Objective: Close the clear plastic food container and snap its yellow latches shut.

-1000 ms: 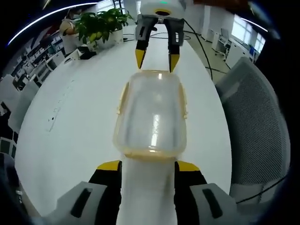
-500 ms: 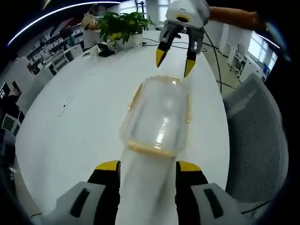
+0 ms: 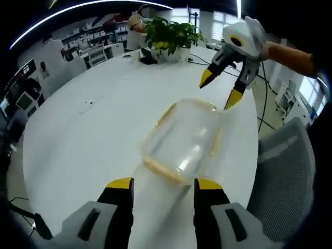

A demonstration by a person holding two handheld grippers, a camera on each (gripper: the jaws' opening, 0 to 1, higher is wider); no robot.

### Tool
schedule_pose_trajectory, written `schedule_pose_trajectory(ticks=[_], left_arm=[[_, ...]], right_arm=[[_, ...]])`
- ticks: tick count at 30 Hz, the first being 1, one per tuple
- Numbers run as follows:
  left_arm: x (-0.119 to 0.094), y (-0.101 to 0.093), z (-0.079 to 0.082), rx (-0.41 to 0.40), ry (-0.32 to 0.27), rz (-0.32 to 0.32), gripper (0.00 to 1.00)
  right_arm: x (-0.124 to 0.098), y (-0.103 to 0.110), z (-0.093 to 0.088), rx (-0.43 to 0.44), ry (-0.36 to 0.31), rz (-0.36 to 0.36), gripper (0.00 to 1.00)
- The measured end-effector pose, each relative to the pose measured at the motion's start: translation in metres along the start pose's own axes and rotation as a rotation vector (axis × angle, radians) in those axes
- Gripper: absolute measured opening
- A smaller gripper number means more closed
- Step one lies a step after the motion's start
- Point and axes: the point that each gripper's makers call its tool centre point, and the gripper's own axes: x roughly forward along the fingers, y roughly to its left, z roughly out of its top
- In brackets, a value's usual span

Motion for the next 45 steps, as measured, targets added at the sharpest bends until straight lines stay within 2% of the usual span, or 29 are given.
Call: schedule_pose_trajectory(ticks=[4,8,16,19,25,28,35,36,45], left_arm=[[-0.001,0.001,0.005,-0.089,-0.05,0.031,0.4],[0.0,0.001,0.002,-0.104,-0.047,0.052,0.4],[0.005,-0.003,0.001,-0.239,-0.089,0.103,0.41],[0.006,-0.003,0.001,-0.284,-0.101,0.118,0.4],[0.01,-0.004,0.0,-0.337,-0.11,0.148,0.4],[0.012,-0.006,0.002,-0.376,-0.125,0.148,0.4],[0.021,-0.011,-0.002,-0.41,-0.112,0.142,0.38],[0.022,-0.011,-0.003,-0.415,-0.107,0.141,0.37],[0.027,-0.02,-0.001,-0.467,-0.107,0.088,0.31]], right_arm=[[0.001,0.0,0.002,0.064,-0.034,-0.032,0.46],[0.002,0.0,0.002,0.107,-0.047,-0.052,0.45],[0.006,0.001,0.003,0.255,-0.099,-0.076,0.43],[0.007,-0.004,0.004,0.323,-0.122,-0.109,0.42],[0.008,-0.008,0.0,0.401,-0.121,-0.138,0.4],[0.01,-0.009,-0.001,0.429,-0.122,-0.153,0.4],[0.022,0.001,-0.002,0.477,-0.11,-0.147,0.38],[0.022,0.001,0.002,0.506,-0.136,-0.143,0.38],[0.027,0.0,0.003,0.579,-0.123,-0.12,0.38]])
